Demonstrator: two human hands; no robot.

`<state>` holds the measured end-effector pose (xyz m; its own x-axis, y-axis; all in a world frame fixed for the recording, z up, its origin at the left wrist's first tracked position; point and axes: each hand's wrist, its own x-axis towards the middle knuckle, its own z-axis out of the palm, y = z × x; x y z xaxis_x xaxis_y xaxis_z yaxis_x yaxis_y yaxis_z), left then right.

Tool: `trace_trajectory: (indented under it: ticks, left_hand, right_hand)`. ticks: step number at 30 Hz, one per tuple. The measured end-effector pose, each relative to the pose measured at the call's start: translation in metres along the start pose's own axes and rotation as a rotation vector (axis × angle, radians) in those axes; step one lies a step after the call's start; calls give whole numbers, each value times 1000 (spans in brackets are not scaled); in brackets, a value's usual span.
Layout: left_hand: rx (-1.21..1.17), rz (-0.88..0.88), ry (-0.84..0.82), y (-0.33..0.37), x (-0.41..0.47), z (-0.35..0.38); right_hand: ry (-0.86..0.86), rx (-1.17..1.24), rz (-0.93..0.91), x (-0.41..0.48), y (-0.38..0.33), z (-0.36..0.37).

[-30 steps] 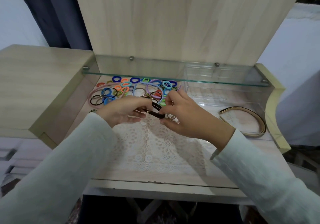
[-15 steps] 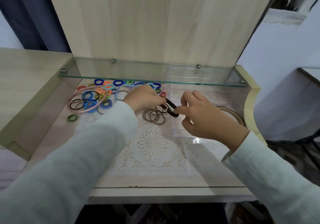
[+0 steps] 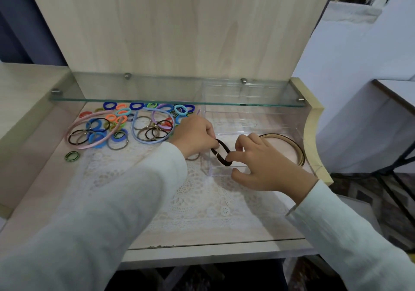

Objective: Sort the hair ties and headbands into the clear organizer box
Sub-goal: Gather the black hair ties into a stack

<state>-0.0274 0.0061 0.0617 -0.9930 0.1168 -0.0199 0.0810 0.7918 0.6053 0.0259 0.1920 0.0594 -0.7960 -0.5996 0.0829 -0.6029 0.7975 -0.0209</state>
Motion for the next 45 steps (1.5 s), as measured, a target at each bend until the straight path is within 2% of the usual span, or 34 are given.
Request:
trace_trajectory:
  ticks: [5,10,13,24,26,32,36,41,45]
  left_hand:
    - [70,19,-68,6,-1,7]
    - [146,-49,-149,6,2,13]
    - [158,-56,-163,5,4,12]
    - [151,-47,-337,6,1,3]
    - [139,-26,-333,4,-1,0]
    - [179,0,-280,-4,-6,-4]
    - [403,87,-161,-2,-19,-1]
    - [655,163,-28,7,-31,4]
    - [735,174,-9,11,-33,7]
  right_hand:
    - [17,38,2,2,-8,6]
    - [-30,11,-2,7,-15,7]
    - [-75,0,3,10,-16,7]
    - [-50,-3,-28,14,-15,9]
    - [-49,60,-6,13,-12,8]
    - [6,574,252,12,6,0]
    - [11,545,415,15,9,10]
    - [-3,497,444,23,-2,12]
    - [-74,466,501,34,-7,7]
